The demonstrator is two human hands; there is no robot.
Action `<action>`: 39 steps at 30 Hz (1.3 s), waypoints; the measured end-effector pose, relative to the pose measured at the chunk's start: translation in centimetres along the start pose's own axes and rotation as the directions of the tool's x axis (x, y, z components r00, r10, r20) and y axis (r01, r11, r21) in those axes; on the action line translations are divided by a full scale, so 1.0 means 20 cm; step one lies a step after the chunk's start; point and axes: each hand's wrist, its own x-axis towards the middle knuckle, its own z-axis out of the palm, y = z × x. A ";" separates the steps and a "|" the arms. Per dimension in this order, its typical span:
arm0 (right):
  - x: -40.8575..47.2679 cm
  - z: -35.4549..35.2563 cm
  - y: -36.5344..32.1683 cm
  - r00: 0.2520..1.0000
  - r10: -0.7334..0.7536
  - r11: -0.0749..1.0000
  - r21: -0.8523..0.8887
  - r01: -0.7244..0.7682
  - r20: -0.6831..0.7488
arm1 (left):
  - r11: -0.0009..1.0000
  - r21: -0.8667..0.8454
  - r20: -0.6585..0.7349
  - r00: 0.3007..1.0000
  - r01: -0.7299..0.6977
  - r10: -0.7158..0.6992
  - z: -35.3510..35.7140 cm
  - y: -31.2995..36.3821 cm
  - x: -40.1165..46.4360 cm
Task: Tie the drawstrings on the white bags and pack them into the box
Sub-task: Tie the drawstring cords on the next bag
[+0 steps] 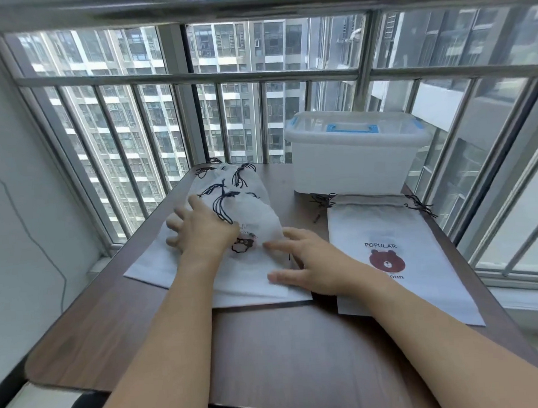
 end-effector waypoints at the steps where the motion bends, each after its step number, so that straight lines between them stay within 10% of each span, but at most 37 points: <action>1: 0.01 0.01 -0.01 1.000 0.002 0.996 -0.095 0.001 0.026 | 1.000 -0.008 0.052 0.998 0.022 -0.022 0.01 -0.01 0.00; 5: 0.08 0.05 -0.02 0.989 0.144 0.958 -0.247 -0.145 -0.021 | 0.993 -0.090 0.112 0.992 0.073 -0.063 0.04 0.01 0.02; 8: 0.11 0.06 0.00 0.969 0.226 0.944 -0.226 -0.242 -0.097 | 0.979 -0.060 -0.189 0.966 -0.193 0.179 0.05 0.08 -0.03; 11: 0.12 0.06 0.04 0.977 0.173 0.958 -0.208 -0.196 -0.121 | 0.668 -0.154 -0.524 0.633 -0.728 0.570 0.05 0.13 -0.09; 14: 0.11 0.04 0.04 0.995 0.046 0.998 -0.026 -0.049 -0.084 | 0.450 -0.233 -0.345 0.506 -0.862 0.790 0.09 0.16 -0.12; 17: 0.09 -0.04 0.04 0.956 0.128 0.961 0.270 -0.055 -0.262 | 0.577 -0.238 -0.114 0.613 -0.781 0.782 0.18 0.15 -0.09; 22: 0.00 -0.25 0.28 0.641 0.449 0.883 0.203 -0.422 -0.623 | 0.716 -0.102 0.073 0.712 -0.691 0.698 0.24 0.09 -0.02; 27: -0.09 -0.25 0.54 0.649 0.607 0.716 -0.039 -0.697 -0.458 | 0.700 -0.151 0.020 0.706 -0.698 0.708 0.26 0.12 -0.07; 34: -0.07 -0.28 0.49 0.684 0.509 0.760 -0.100 -0.642 -0.523 | 0.625 -0.455 -0.014 0.707 -0.635 0.707 0.24 0.17 -0.15; 39: -0.11 -0.37 0.24 0.791 0.452 0.875 0.377 -0.303 -0.413 | 0.616 -0.701 0.196 0.734 -0.360 0.651 0.20 0.22 -0.22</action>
